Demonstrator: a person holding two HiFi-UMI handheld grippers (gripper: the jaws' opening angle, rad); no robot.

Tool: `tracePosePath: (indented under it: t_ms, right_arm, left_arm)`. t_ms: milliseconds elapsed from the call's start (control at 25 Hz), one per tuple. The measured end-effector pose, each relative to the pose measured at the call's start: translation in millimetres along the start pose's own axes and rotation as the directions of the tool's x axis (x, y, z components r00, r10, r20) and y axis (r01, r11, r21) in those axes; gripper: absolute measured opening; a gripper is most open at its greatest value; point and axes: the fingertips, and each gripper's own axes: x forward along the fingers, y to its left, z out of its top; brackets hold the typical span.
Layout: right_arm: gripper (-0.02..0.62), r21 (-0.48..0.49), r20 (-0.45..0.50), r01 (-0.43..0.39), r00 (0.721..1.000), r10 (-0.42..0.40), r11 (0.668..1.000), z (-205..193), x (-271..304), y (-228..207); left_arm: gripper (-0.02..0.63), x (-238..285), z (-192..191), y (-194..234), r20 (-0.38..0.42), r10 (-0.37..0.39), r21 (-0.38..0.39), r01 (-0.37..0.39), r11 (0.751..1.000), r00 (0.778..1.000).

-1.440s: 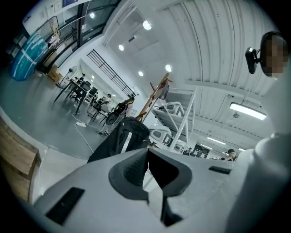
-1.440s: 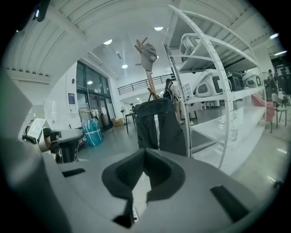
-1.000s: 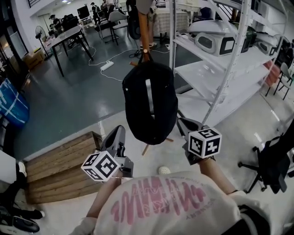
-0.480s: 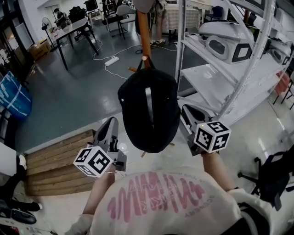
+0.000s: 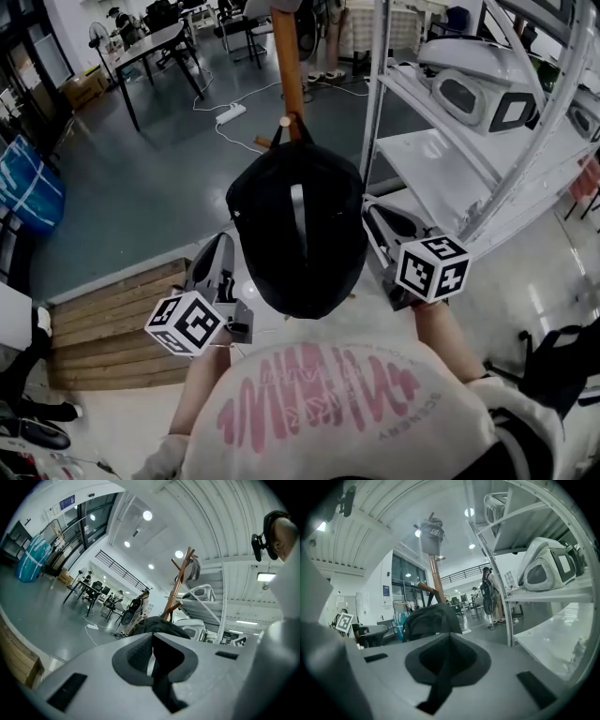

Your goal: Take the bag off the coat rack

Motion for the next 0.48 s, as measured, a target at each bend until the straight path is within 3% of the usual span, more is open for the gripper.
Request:
tracePosePath:
  t_ms: [240,360,480]
  right_arm:
    - [0.025,-0.097,-0.007,-0.025,1.000,0.024,0.995,5,20,-8]
    - [0.034,-0.092,0.002,-0.052,0.999,0.053,0.994,13,27,-10]
    - [0.094,-0.068,0.006,-0.093,0.996,0.094,0.993,20,32,-10]
  left_arm:
    - [0.005,12,-4,17,0.027,0.035,-0.030,-0.034,0.999,0.999]
    - [0.005,19,0,22,0.038,0.046,-0.032,-0.045,0.998,0.998]
    - [0.005,24,2,27,0.046,0.058,-0.036,-0.056,0.998,0.997]
